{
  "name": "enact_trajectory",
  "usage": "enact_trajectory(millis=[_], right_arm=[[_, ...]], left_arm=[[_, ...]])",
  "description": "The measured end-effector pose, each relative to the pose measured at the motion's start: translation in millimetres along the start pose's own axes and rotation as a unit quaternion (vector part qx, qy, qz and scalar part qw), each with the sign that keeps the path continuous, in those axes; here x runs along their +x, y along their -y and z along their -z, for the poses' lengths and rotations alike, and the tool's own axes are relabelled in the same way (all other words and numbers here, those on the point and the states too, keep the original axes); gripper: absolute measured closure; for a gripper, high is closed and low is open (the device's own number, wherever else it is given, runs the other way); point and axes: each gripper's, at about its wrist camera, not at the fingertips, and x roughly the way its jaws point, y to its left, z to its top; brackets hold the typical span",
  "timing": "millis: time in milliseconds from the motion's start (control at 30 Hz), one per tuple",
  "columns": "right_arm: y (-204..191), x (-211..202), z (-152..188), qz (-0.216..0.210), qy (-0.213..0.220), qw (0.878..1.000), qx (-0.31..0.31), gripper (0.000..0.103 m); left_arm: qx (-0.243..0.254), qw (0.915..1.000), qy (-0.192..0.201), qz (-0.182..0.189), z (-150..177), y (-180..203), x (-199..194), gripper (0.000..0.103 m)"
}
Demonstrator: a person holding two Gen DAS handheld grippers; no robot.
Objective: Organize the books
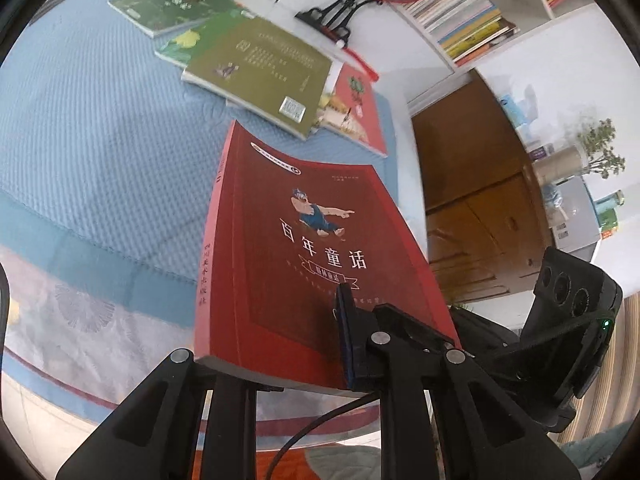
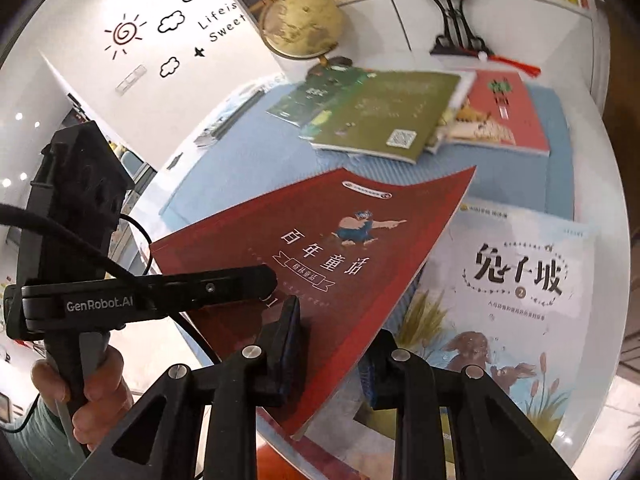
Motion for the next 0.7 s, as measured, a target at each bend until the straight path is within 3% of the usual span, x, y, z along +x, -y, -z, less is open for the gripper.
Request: enact_trajectory(millis=[133,267,500,700], right_arm=[[-25.7,-12.9,-11.3,0.013,0.024,0.999,-0.029,0.077],[-52.6,-1.7,-34.3,0.014,0.044,0.998,-0.046,0.076],[-118.2,74.9,-107.1,0.016,0.063,0.996,-0.052,0.076],[-199.0,169.9,-188.6,0.013,0.071,0.996,-0.055,0.076]], left_arm=[[0.004,0.9995,0.022,0.021,-14.4,-2.3,-21.7,0.089],[0.014,0.9988,0.043,0.018,-42.0,-21.1,-40.4,0.089],[0.029,0.9976,0.062,0.007,-112.2,-112.2,-85.4,0.089],[0.027,0.9967,0.075,-0.013,-201.2,-216.4,-140.2,0.089]])
